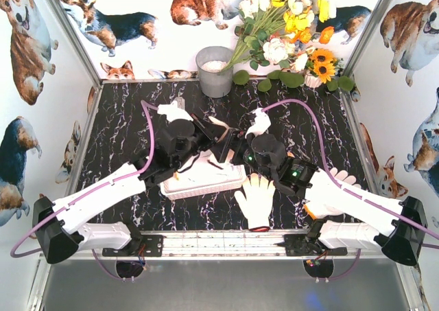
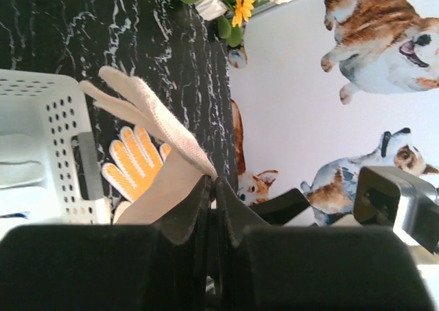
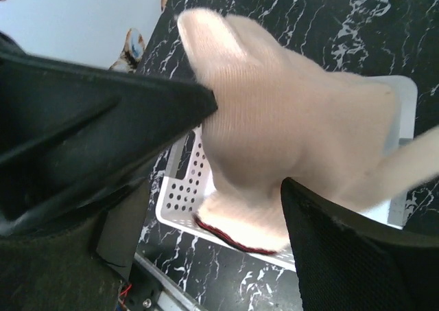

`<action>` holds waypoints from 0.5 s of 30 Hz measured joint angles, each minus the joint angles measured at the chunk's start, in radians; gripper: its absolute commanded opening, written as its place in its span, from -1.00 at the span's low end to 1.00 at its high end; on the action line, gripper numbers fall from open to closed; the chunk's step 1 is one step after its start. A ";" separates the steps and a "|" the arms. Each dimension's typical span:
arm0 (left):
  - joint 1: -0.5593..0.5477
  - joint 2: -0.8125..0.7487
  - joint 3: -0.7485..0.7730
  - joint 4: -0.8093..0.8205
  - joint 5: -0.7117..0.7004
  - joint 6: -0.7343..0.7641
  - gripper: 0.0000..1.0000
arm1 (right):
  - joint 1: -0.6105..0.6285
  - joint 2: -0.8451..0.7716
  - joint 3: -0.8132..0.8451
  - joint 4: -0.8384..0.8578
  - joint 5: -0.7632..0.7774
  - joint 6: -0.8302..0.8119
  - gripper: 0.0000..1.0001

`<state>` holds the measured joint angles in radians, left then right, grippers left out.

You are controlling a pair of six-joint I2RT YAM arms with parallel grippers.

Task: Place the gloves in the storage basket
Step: Adjust the glove.

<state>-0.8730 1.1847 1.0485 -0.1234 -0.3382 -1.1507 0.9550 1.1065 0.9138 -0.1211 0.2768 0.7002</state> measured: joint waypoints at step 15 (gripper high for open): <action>-0.129 0.012 0.000 0.089 -0.195 -0.091 -1.00 | 0.032 0.039 -0.007 0.011 0.311 -0.041 0.43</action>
<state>-1.0019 1.1969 1.0485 -0.0349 -0.5327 -1.2415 0.9874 1.1450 0.9070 -0.1097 0.5873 0.6590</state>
